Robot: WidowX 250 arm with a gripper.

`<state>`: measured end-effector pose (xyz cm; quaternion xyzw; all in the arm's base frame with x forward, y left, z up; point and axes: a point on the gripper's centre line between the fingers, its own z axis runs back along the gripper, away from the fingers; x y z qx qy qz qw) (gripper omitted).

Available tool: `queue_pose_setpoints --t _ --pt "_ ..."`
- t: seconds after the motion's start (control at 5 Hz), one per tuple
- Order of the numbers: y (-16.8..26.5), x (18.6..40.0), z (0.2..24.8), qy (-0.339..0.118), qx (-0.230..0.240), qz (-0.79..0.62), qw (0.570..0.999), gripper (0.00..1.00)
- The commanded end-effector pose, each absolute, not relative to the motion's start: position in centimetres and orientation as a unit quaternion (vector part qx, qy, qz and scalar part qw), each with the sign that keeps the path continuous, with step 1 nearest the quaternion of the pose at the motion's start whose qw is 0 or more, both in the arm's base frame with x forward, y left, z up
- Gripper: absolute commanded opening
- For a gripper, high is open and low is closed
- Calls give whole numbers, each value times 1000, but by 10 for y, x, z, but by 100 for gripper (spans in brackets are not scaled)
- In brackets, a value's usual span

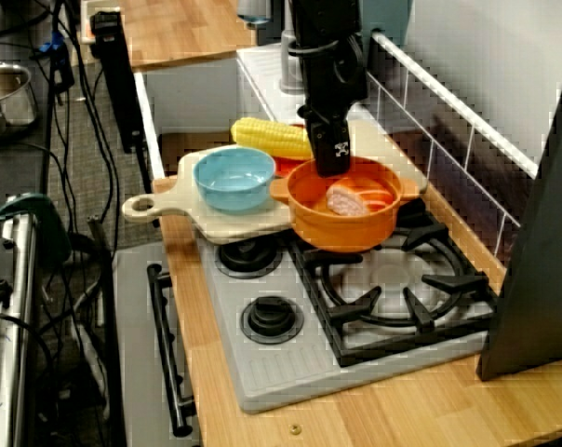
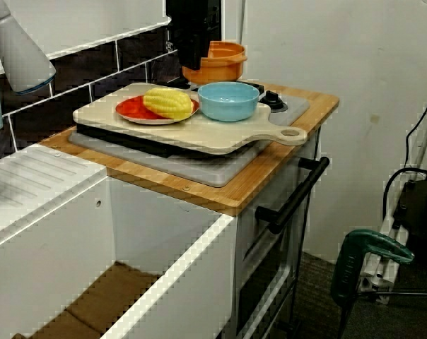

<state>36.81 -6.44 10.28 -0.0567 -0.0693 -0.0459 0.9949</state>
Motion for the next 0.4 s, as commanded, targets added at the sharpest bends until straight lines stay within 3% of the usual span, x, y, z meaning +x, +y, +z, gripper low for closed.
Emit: queue_pose_setpoints --t 0.0,0.2 --pt "-58 368 151 -129 -69 -42 988 0" --pt "-56 366 154 -131 -75 -40 988 0"
